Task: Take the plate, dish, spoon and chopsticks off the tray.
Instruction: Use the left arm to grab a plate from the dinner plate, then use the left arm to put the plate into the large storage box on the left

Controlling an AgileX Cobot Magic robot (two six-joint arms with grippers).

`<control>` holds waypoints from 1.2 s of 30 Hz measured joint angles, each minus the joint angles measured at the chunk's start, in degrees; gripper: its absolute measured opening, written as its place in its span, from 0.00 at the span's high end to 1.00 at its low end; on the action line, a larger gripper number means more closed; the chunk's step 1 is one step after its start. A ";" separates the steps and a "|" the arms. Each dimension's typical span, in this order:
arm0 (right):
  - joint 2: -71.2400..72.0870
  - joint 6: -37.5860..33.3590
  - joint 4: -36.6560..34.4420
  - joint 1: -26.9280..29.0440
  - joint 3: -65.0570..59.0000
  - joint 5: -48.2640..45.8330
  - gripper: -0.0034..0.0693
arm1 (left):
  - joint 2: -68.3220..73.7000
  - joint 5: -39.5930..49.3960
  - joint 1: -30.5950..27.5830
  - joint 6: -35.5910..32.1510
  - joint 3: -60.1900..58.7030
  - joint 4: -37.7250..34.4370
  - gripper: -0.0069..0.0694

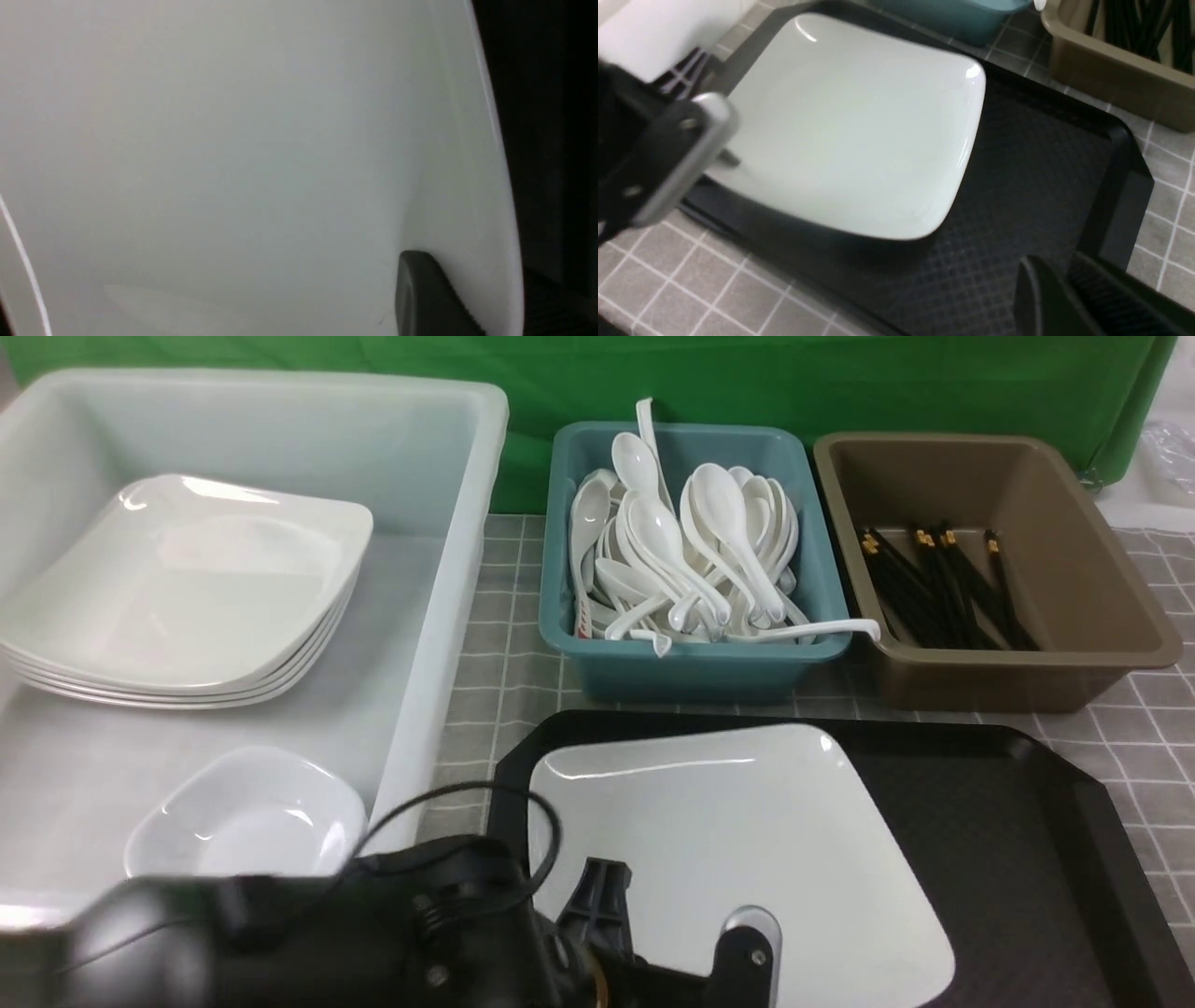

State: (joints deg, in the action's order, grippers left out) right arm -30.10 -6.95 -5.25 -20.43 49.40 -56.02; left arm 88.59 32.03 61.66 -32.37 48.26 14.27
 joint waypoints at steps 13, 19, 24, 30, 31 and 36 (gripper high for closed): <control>0.00 5.18 0.00 0.00 0.00 11.81 0.78 | -26.85 6.97 3.44 5.41 -0.40 -5.53 0.87; -1.08 6.95 -0.07 0.00 3.09 14.00 0.91 | -35.44 6.90 2.57 10.85 3.85 -1.78 0.87; -5.12 6.95 -1.09 0.00 8.05 14.77 0.91 | -36.32 10.83 -5.39 14.85 9.11 10.43 0.87; -10.49 0.21 -7.32 0.00 9.88 15.13 0.92 | -30.36 10.42 -25.89 10.55 9.58 11.77 0.87; -10.79 -0.11 -7.84 0.00 9.88 15.08 0.92 | -30.36 10.42 -25.89 10.40 9.58 11.66 0.87; -12.72 -5.57 -10.45 0.00 9.88 14.90 0.92 | -19.56 -0.06 -44.42 7.68 9.58 12.40 0.87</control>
State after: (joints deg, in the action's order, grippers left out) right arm -42.82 -12.52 -15.71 -20.43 59.29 -41.11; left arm 69.03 31.97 17.23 -24.68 57.84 26.66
